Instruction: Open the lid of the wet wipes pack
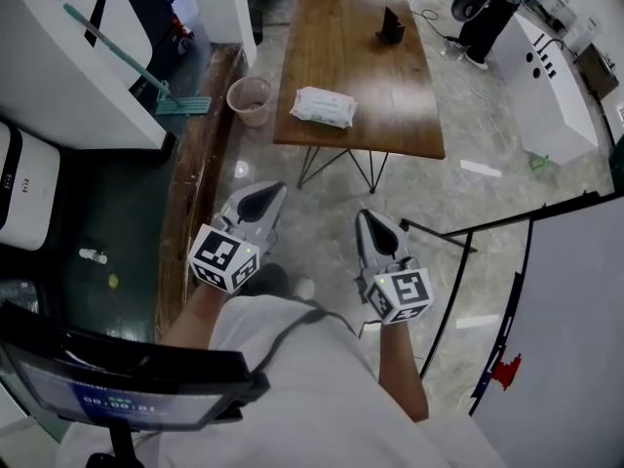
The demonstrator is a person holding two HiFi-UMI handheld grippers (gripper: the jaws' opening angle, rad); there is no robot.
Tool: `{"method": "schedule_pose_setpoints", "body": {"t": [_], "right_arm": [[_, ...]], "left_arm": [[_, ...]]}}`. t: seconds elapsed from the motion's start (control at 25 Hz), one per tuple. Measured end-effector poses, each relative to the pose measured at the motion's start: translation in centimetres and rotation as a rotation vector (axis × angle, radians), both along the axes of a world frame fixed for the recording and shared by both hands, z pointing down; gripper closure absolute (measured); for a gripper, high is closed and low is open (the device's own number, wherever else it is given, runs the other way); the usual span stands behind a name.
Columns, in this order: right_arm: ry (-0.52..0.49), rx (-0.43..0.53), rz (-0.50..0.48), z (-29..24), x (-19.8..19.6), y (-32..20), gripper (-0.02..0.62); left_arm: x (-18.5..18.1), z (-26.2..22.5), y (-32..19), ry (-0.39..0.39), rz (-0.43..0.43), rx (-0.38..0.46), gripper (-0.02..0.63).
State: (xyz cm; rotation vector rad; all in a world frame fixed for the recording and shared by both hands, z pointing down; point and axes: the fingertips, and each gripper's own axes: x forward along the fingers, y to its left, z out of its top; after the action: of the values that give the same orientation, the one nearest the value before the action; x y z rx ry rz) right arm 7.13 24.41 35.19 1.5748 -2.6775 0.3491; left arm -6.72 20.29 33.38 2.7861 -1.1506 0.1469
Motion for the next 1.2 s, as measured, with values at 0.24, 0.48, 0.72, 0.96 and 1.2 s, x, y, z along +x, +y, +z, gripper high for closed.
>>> {"method": "schedule_pose_setpoints", "body": {"t": [0.24, 0.48, 0.72, 0.96, 1.2], "right_arm": [[0.026, 0.005, -0.018, 0.6, -0.3, -1.5, 0.586], [0.038, 0.006, -0.037, 0.1, -0.4, -2.2, 0.586], [0.055, -0.008, -0.027, 1.0, -0.3, -4.9, 0.586], [0.082, -0.017, -0.018, 1.2, -1.0, -10.7, 0.586], [0.1, -0.023, -0.007, 0.6, -1.5, -16.4, 0.586]], "left_arm": [[-0.7, 0.7, -1.2, 0.002, -0.014, -0.003, 0.6], [-1.2, 0.6, -2.2, 0.019, -0.034, -0.02, 0.6], [-1.3, 1.2, -5.6, 0.021, -0.024, -0.022, 0.6], [-1.3, 2.0, -11.7, 0.008, 0.009, -0.034, 0.6], [-0.6, 1.9, -18.1, -0.004, 0.063, -0.041, 0.598]]}}
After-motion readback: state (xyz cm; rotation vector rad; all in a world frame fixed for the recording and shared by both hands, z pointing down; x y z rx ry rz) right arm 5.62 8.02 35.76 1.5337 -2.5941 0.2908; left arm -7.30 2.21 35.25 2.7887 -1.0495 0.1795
